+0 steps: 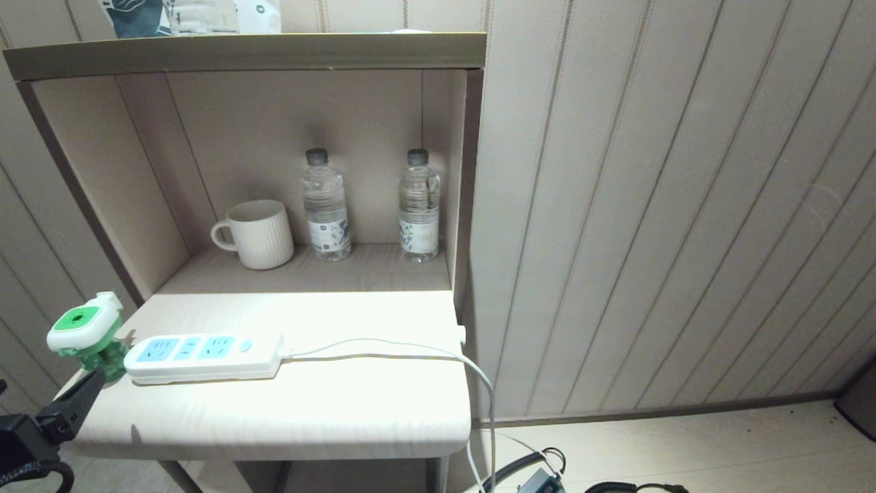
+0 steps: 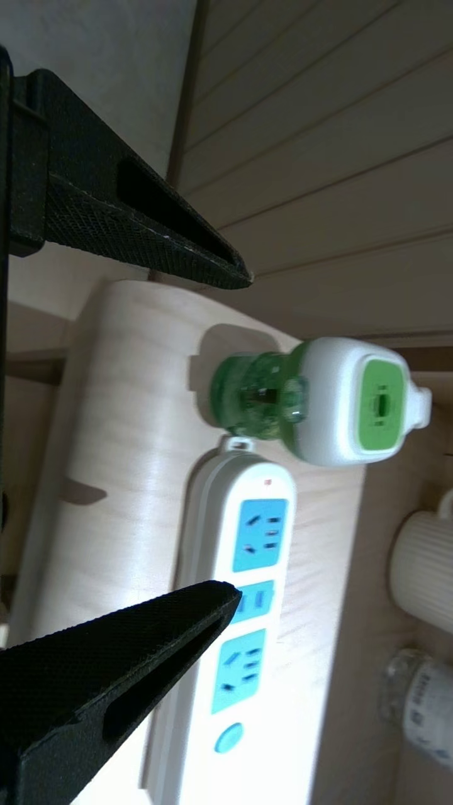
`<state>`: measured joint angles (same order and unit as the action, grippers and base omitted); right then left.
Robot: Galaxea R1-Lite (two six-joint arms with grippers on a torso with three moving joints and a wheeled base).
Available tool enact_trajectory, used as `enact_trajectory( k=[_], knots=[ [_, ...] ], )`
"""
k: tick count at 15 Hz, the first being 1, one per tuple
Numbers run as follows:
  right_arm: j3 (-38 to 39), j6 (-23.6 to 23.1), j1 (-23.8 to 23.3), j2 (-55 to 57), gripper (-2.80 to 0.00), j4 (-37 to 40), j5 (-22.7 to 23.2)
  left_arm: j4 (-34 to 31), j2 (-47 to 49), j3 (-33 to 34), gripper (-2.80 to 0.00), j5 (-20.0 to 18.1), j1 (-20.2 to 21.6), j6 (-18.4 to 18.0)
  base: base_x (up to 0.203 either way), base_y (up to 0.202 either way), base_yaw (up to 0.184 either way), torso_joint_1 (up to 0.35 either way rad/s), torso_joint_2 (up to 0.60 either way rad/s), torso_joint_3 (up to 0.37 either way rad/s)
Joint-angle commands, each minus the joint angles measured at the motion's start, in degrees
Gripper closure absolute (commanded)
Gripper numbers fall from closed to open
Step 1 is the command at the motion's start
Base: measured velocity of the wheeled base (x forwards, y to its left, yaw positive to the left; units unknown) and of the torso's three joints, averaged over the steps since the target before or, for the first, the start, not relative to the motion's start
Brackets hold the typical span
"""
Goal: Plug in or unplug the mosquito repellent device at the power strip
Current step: Pick up the mosquito repellent liquid
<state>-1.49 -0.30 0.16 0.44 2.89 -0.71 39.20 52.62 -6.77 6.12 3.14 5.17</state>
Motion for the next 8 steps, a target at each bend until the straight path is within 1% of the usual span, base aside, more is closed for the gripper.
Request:
enact_trajectory(
  k=[1,4,8],
  knots=[
    [0.0,0.0,0.0,0.0,0.0,0.0,0.0,1.4,3.0,-1.6,-2.8,0.1,0.5,0.0,0.0,0.0,0.0,0.0,0.0,0.0],
    [0.0,0.0,0.0,0.0,0.0,0.0,0.0,2.6,6.9,-3.6,-2.8,0.1,1.2,0.1,0.0,0.0,0.0,0.0,0.0,0.0],
    [0.0,0.0,0.0,0.0,0.0,0.0,0.0,6.3,11.9,-5.1,-2.8,0.1,2.2,0.3,0.0,0.0,0.0,0.0,0.0,0.0]
  ],
)
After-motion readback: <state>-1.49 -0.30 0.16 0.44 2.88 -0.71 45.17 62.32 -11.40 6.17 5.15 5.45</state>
